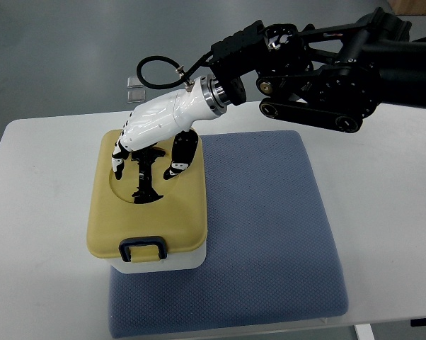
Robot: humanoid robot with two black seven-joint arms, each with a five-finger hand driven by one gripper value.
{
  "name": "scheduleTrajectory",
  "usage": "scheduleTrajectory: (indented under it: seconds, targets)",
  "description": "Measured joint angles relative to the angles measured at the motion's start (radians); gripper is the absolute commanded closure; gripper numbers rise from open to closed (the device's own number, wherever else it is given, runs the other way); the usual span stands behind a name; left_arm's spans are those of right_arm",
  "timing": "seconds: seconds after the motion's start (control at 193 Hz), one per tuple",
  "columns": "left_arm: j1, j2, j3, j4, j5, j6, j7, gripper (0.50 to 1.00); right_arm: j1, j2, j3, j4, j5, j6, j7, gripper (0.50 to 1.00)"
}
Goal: Open white storage box with right hand
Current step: 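Lower the right hand and close fingers around the lid's black handle, then lift the yellow lid off the white box with the right hand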
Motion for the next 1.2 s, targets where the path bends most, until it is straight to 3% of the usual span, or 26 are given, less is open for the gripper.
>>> scheduleTrajectory:
  seconds: [0.129,0.259,0.471,0.647,1.201]
  targets:
    - [0.0,0.0,0.0,0.0,0.0,0.0,0.0,0.5,0.0,0.0,0.0,-0.001,0.0,-0.001,0.0,0.779]
    - [0.0,0.0,0.0,0.0,0.0,0.0,0.0,0.5,0.0,-0.001,0.001,-0.002,0.001,0.0,0.0,0.85]
    - [0.0,0.0,0.0,0.0,0.0,0.0,0.0,0.5,0.0,0.0,0.003,-0.002,0.001,0.002,0.0,0.859]
    - [0.0,0.0,0.0,0.0,0.0,0.0,0.0,0.5,-0.002,0.008,0.004,-0.002,0.001,0.004,0.0,1.0]
    - [0.0,0.0,0.0,0.0,0.0,0.0,0.0,0.5,0.008,0.023,0.052,-0.002,0.02,0.007,0.0,1.0]
